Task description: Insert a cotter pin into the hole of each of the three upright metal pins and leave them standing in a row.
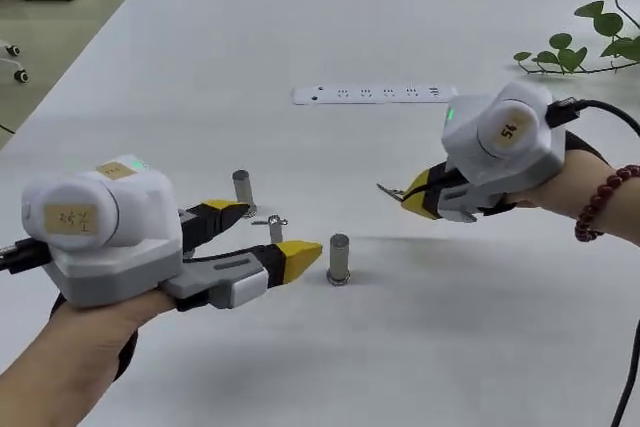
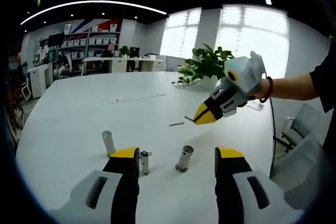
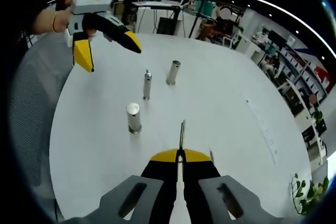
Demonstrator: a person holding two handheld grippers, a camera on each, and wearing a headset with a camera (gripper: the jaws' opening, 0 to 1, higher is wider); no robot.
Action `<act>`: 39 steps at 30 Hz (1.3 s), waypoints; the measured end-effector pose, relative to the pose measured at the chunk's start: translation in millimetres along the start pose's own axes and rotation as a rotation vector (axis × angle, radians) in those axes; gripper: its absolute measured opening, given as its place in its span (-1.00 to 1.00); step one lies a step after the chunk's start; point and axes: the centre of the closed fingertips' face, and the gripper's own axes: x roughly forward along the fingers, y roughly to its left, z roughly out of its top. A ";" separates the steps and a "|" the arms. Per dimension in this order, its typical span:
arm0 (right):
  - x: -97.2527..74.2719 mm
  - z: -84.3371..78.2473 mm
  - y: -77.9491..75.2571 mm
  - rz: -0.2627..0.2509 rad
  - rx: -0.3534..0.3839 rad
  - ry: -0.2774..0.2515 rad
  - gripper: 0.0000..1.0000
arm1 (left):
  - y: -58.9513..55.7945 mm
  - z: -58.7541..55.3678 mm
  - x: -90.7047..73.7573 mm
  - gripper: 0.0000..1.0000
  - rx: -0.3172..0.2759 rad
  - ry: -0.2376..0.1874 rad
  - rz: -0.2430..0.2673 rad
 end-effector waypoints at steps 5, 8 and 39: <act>-3.8 13.3 9.3 0.007 -0.040 -0.040 -1.00 | -4.5 2.9 7.1 0.05 -0.021 0.002 -0.024; -4.6 19.6 13.8 0.013 -0.057 -0.056 -1.00 | -6.2 2.6 11.3 -0.07 -0.031 0.024 -0.035; -6.5 56.1 55.0 0.086 -0.328 -0.141 -1.00 | -34.6 8.0 30.8 -0.94 -0.187 0.074 -0.158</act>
